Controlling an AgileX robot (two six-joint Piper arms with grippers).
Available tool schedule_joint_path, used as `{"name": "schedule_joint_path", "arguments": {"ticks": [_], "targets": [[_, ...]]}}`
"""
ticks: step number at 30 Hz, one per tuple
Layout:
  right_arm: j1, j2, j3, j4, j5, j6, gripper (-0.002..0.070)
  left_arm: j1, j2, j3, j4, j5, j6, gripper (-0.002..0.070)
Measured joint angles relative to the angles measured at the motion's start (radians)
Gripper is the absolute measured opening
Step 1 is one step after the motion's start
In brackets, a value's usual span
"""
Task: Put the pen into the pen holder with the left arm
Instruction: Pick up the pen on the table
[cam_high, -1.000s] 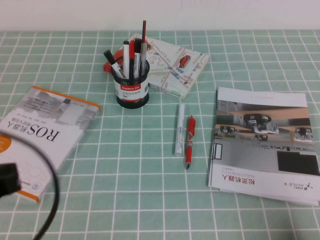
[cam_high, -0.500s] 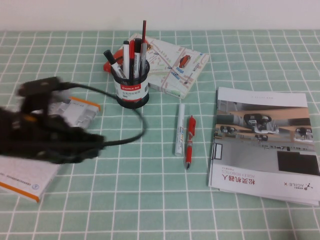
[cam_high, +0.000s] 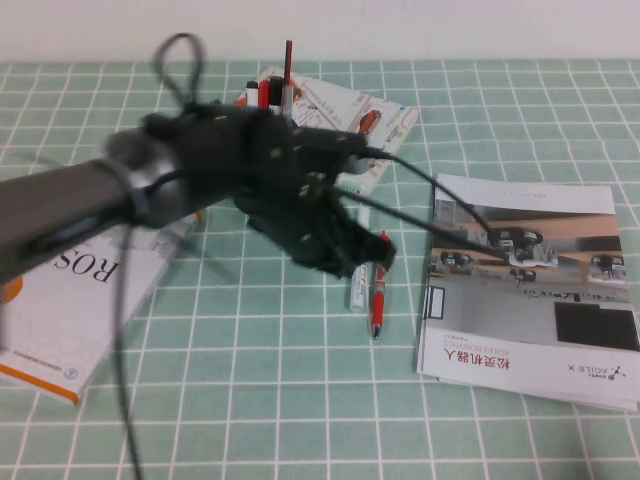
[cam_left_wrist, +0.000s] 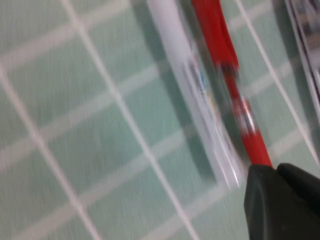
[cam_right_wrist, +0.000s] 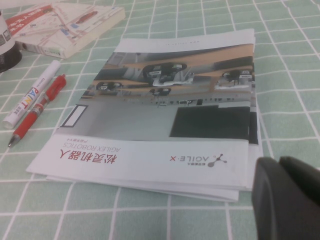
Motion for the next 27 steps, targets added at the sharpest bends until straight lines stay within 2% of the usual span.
{"name": "schedule_joint_path", "arguments": {"ticks": [4,9,16,23,27], "targets": [[0.000,0.000,0.000,0.000,0.000,0.000,-0.0020,-0.017,0.107,-0.166,0.095,0.050,-0.056,-0.0002],[0.000,0.000,0.000,0.000,0.000,0.000,-0.0020,-0.023,0.246,-0.354,0.151,0.161,-0.079,-0.0003],[0.000,0.000,0.000,0.000,0.000,0.000,-0.0020,-0.026,0.335,-0.460,0.225,0.223,-0.073,0.0008],[0.000,0.000,0.000,0.000,0.000,0.000,-0.0020,-0.026,0.364,-0.495,0.235,0.227,-0.098,0.0173],[0.000,0.000,0.000,0.000,0.000,0.000,-0.0020,-0.026,0.366,-0.495,0.235,0.225,-0.142,0.0204]]}}
